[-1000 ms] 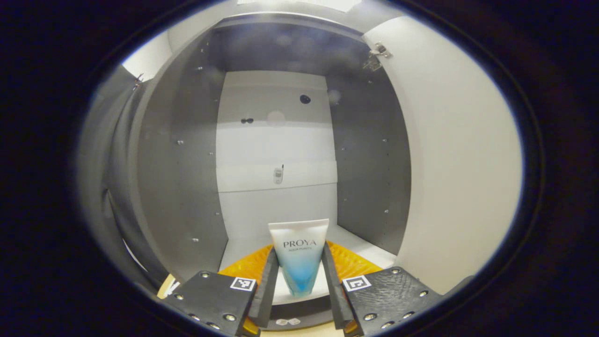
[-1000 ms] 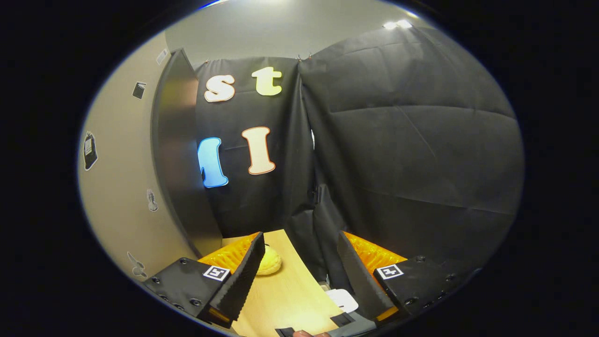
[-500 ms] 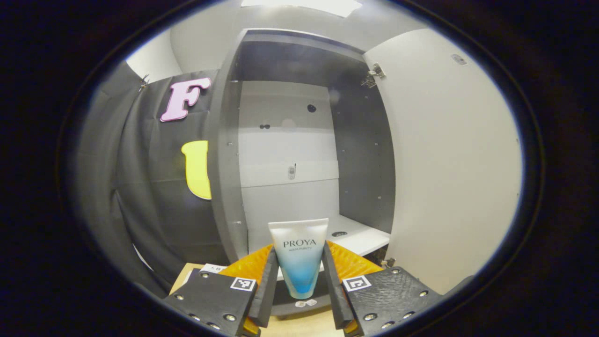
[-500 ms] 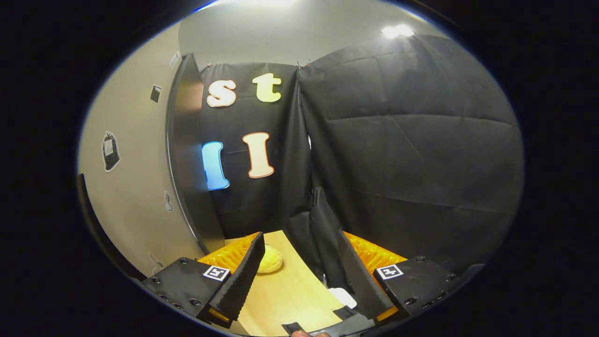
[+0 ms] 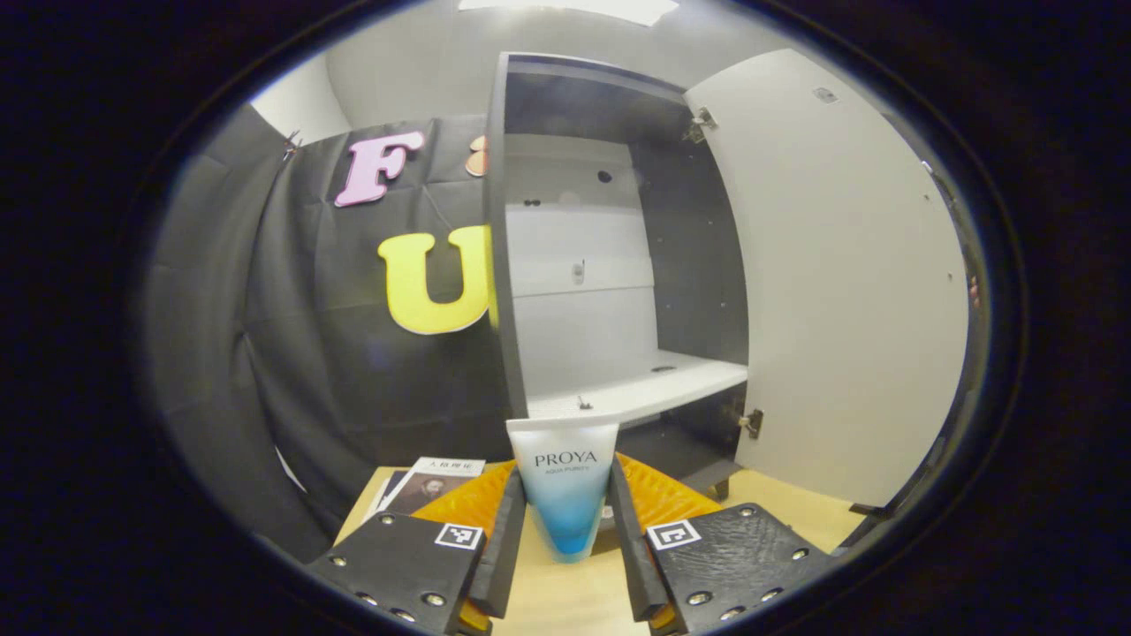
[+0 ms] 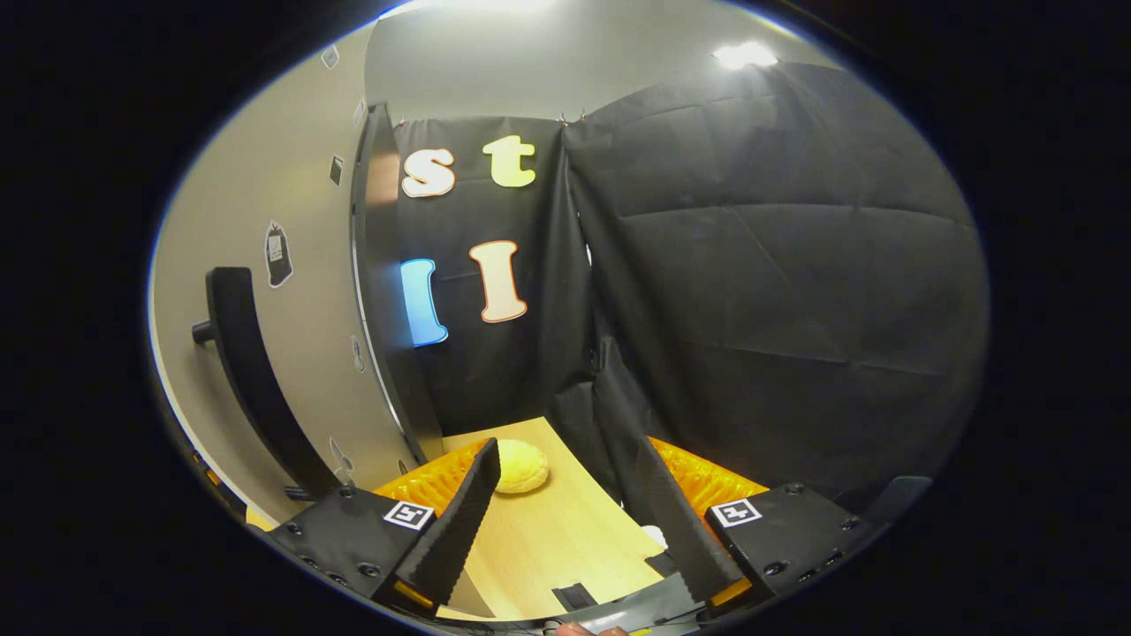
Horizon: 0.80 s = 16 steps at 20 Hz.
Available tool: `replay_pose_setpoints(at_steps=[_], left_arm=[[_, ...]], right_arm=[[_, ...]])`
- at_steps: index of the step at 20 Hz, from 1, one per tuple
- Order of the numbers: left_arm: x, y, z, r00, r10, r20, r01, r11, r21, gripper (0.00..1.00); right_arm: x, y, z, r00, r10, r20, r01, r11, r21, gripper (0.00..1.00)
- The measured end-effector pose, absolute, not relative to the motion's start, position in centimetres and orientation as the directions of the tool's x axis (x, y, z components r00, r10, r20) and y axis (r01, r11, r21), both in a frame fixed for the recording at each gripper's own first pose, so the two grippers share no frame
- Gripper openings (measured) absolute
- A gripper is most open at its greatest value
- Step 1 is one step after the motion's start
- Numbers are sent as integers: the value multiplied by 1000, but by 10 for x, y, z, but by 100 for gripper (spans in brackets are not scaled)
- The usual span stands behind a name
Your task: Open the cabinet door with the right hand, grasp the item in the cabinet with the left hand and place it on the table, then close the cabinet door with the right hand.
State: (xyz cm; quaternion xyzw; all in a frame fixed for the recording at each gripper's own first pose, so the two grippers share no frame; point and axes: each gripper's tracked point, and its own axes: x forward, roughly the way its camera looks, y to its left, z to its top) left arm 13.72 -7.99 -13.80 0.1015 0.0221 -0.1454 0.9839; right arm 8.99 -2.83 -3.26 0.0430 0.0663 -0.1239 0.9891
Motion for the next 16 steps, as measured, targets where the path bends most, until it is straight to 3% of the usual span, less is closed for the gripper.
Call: replay_pose_setpoints(at_steps=[2,3,15,16], left_arm=[[124,-65,-161,957,-277,-87,286,949,128,53],[119,-56,-170,960,-266,-84,275,955,112,53],[88,14,-327,968,-101,-228,112,993,32,53],[91,19,-335,968,-91,-233,101,994,35,53]], right_arm=[[83,-31,-29,960,-250,-128,261,962,75,98],[80,-31,-27,959,-254,-122,264,962,72,92],[63,-27,-33,961,-247,-126,253,967,31,92],[60,-31,-31,959,-256,-123,262,964,40,98]])
